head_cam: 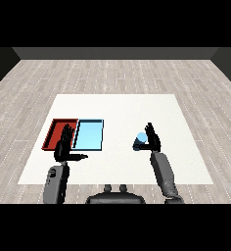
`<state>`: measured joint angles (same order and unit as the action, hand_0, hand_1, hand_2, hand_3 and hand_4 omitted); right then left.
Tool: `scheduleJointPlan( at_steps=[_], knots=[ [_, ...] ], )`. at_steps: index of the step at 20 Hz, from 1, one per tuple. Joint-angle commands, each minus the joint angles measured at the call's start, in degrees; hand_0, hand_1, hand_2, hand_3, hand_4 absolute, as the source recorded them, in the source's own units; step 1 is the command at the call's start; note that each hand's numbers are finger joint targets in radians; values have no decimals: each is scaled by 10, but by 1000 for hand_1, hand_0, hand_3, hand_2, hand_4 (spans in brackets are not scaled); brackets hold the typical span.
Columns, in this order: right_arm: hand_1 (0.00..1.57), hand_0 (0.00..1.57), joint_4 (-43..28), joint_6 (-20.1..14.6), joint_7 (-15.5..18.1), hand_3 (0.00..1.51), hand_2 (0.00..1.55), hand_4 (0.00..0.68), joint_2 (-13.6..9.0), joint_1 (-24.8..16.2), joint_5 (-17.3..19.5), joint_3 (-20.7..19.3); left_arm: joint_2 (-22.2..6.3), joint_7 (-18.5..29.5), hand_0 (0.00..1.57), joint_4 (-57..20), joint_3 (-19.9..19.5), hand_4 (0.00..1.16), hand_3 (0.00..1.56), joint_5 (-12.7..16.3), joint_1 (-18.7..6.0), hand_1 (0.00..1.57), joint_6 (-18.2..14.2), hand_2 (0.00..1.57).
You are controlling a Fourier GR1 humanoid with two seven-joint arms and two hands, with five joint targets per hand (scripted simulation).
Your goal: Pick the blue can and put it in the blue box
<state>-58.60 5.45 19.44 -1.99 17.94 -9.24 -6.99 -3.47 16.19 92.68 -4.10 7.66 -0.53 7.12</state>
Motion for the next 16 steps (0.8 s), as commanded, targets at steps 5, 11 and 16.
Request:
scheduleJointPlan(
  at_steps=[5, 11, 16],
  knots=[
    [0, 0, 142, -36, 50, 0, 0, 0, 19, 83, -17, 3, -5, 27, 0, -18, -14, 0, 0, 2, 14, 0, 11, 0],
    [0, 0, 132, 7, 63, 0, 0, 0, 0, 46, -9, 0, -9, -36, 0, 22, -10, 0, 0, 10, -14, 0, -3, 0],
    [1272, 1272, 118, -98, 49, 1370, 1388, 437, 13, 61, 1, -10, -7, -1, 0, -19, -12, 0, 0, 8, -9, 0, 8, 0]
  ],
)
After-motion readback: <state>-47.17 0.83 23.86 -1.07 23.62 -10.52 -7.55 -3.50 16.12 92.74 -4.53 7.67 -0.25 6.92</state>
